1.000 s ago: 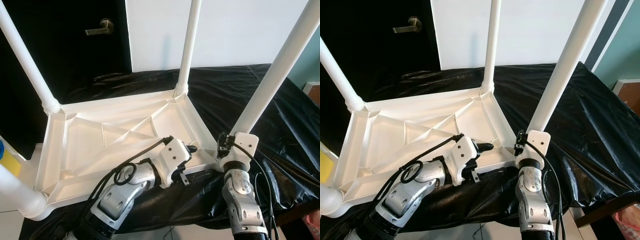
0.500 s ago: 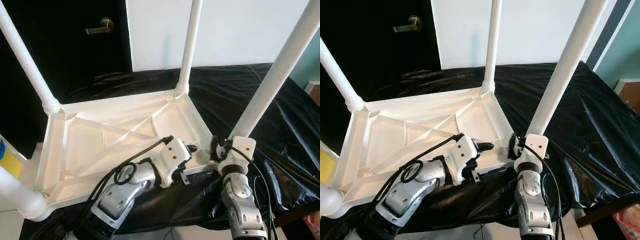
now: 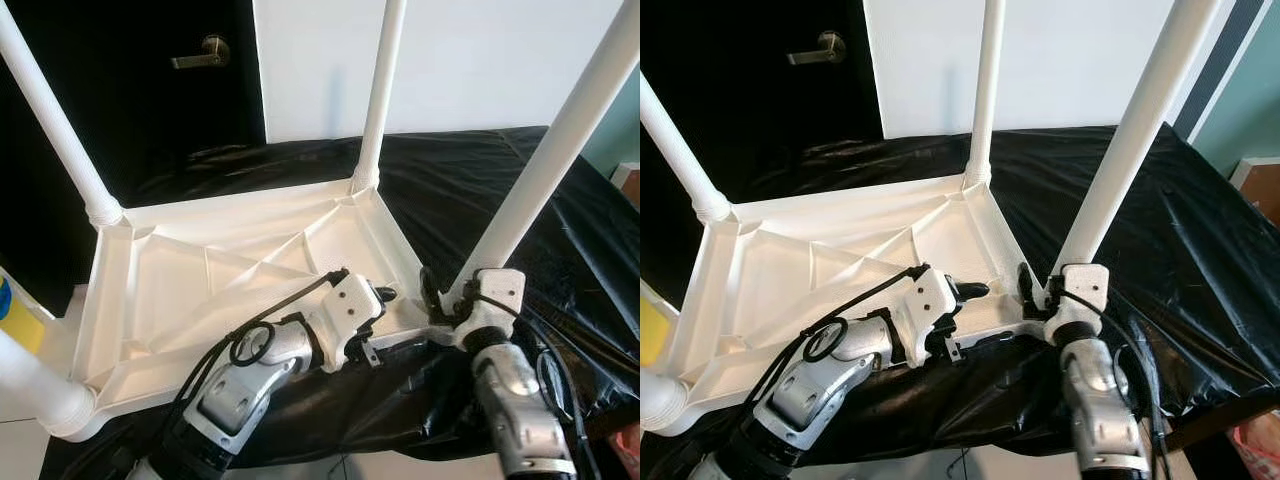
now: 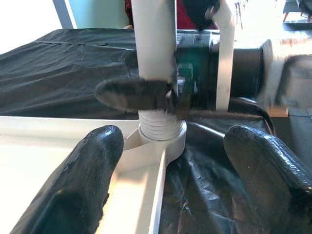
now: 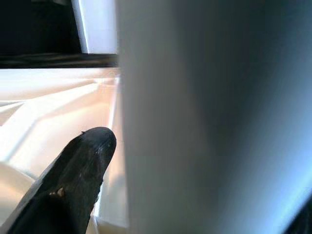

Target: Building children table

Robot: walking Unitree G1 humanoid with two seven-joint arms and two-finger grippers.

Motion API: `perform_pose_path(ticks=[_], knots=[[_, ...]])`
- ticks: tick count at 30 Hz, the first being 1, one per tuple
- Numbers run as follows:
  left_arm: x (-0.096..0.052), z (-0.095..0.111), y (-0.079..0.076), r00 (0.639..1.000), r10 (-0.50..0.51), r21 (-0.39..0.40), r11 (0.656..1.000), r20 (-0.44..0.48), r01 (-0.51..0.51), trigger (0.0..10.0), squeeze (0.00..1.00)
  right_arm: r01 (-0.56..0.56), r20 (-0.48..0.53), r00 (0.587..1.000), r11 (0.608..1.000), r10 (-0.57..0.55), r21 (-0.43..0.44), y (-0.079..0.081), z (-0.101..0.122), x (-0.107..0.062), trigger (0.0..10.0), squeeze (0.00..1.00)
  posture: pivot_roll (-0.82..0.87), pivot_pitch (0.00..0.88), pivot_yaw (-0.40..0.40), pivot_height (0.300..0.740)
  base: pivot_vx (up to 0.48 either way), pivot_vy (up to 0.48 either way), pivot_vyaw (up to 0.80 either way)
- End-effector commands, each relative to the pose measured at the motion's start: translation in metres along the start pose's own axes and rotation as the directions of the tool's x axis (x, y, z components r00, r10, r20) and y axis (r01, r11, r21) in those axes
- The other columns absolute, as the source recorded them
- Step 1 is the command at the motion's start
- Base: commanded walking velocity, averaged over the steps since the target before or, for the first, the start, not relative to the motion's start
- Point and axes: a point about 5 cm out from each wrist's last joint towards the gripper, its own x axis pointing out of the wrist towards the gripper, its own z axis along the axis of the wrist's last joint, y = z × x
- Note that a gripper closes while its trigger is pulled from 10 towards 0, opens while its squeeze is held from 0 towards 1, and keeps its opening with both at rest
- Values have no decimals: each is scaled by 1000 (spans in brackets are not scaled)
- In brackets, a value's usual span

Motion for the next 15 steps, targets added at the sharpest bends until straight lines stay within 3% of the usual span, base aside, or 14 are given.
perform_pose_path(ticks=[1, 10, 13, 14, 15], knots=[[1, 0, 1, 1000, -19, 12, 1000, -7, 20, 10000, 0, -37, 4, 999, 999, 37, 11, -3, -1, 0, 10000, 0, -42, 0, -14, 740, 0, 0, 0], [2, 0, 2, 1000, -21, 15, 1000, -6, 21, 10000, 0, -272, -48, 962, 962, 270, -38, -16, -2, 10, 10000, 0, -44, 0, -11, 740, 0, 0, 0], [2, 0, 2, 1000, -21, 15, 1000, -5, 21, 10000, 0, -290, -55, 956, 956, 288, -42, -16, -3, 11, 10000, 0, -44, 0, -11, 740, 0, 0, 0], [2, 1, 2, 1000, -20, 15, 1000, -4, 20, 10000, 0, -302, -62, 952, 952, 299, -47, -16, -4, 12, 5608, 0, -41, 0, -13, 740, 0, 0, 0], [3, 1, 2, 1000, -19, 15, 1000, -3, 19, 10000, 0, -314, -73, 948, 948, 310, -49, -17, -6, 12, 2078, 0, -37, 0, -15, 740, 0, 0, 0]])
